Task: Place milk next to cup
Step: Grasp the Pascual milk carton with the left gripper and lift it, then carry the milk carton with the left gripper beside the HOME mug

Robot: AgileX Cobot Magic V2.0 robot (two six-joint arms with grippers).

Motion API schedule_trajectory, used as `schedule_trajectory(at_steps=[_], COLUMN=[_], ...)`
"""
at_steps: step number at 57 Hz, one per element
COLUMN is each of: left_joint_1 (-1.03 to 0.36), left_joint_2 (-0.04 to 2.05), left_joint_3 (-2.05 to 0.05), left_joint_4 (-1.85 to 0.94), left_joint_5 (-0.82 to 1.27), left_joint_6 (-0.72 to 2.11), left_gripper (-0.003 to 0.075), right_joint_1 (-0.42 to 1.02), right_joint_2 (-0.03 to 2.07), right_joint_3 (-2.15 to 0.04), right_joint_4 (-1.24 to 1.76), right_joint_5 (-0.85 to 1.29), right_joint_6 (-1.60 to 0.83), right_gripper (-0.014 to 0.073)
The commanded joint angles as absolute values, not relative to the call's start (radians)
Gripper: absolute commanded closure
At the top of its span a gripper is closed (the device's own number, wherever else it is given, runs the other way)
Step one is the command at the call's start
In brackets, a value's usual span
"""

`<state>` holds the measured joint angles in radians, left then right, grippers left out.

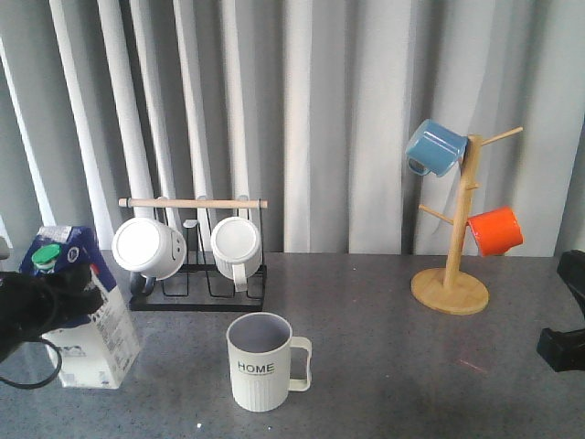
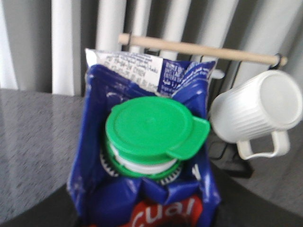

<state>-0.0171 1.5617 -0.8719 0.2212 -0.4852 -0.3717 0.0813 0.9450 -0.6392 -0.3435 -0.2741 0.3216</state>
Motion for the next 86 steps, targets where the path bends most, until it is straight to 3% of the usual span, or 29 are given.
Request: schedule_trajectory(at_steps=[1,34,46,52,59,70,86], left_joint_1=[-0.034,-0.068,-0.279,-0.398,-0.498,-0.595,-0.631], left_joint_2=[1.482,1.45,1.46,1.479,1.508,1.585,1.667], left_joint_3=[-0.903,-0.903,-0.903,-0.904,-0.923,-1.01,-1.067], left_joint_4=[0.229,0.194,-0.348,-0.734,-0.997,-1.062,-1.062], left_joint_5=[-0.616,-0.517,-0.505,-0.649,-0.791,-0.788,-0.8], left_joint_6=[-0.387,-0.323,0.232,0.491,0.599,0.648,0.67], left_gripper=[0.0729,0.0727,0.0727,0.0727,0.0727,0.0727,0.0727], right_joint_1=[0.077,0.077,0.077,0.077,0.077,0.077,0.077], right_joint_2=[0.939,0.939,0.939,0.939,0.939,0.939,0.939], right_joint_3=[-0.671,-0.671,-0.671,-0.671,-0.671,-0.671,-0.671], right_joint_4=[-0.348,-0.348,-0.348,-0.348,-0.348,-0.348,-0.348], right_joint_5=[-0.344,-0.344,-0.344,-0.344,-0.343,-0.343,-0.343], right_joint_6=[0.323,0.323,0.323,0.323,0.323,0.323,0.323], right_gripper=[0.0602,0.0602,0.0602,0.0602,0.0602,0.0602,0.0602])
